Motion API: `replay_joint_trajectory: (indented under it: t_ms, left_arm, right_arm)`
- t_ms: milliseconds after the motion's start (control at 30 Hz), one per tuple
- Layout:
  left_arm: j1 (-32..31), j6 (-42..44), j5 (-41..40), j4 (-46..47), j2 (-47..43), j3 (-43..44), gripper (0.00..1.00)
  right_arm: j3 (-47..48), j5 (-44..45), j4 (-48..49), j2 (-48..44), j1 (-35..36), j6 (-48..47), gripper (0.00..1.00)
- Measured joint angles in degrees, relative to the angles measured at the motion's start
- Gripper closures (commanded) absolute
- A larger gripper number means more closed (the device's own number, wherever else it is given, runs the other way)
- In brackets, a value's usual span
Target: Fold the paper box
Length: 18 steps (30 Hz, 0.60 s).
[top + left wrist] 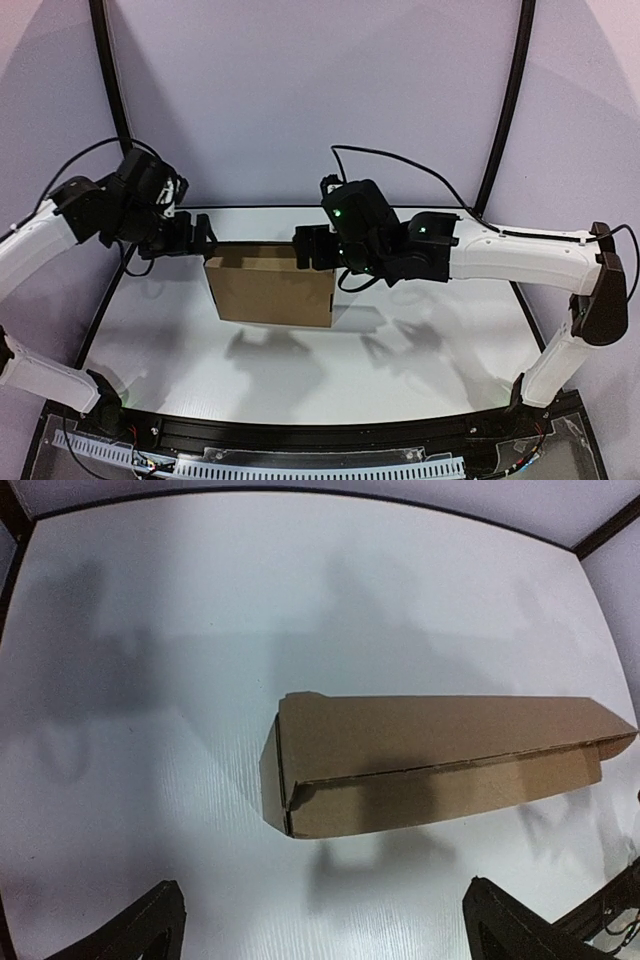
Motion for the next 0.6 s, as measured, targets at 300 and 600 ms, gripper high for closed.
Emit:
replay_joint_trajectory:
  t_ms: [300,600]
  left_arm:
    - [0.88,-2.23,-7.39,-3.96,0.62,10.78,0.01]
    - [6.9,-5.25,-6.15,-2.01,11.97,8.38,0.15]
  right_arm:
    - [3.96,-3.38,-3.51,-2.33,-2.09,4.97,0.05]
    - [4.46,-8.59,-7.88,0.19,-8.84,13.51,0.38]
